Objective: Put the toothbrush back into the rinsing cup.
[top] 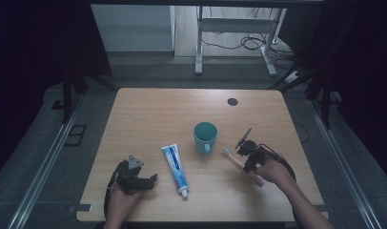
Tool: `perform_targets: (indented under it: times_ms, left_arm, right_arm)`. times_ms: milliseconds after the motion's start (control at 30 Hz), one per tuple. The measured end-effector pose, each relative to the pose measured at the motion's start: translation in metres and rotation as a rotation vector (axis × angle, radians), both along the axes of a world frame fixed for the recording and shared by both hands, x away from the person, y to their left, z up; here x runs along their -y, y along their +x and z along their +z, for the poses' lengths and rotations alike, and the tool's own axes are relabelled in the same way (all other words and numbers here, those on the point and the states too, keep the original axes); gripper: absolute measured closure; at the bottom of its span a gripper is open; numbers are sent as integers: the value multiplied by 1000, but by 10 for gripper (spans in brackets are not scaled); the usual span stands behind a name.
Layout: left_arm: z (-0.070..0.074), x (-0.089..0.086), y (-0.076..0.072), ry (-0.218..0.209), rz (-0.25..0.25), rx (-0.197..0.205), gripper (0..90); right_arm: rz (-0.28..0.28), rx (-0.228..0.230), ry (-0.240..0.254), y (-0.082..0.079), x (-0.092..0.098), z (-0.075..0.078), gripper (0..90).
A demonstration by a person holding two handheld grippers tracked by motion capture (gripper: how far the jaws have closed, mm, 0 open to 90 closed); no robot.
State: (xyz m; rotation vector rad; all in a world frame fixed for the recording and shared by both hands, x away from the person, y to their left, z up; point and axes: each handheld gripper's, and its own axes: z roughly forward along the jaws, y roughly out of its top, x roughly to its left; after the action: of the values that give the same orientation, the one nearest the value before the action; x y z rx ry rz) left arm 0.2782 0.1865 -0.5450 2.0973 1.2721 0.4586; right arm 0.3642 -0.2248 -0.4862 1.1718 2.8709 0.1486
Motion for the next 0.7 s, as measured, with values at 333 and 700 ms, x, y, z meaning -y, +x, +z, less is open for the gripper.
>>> perform_targets:
  times_ms: [333,700]
  left_arm:
    - [0,0,0,0,0,0,63]
    - [0,0,0,-1,0,0,63]
  right_arm:
    - [-18,60,87,-8,14,14,783]
    - [-31,150,179,-15,22,28,783]
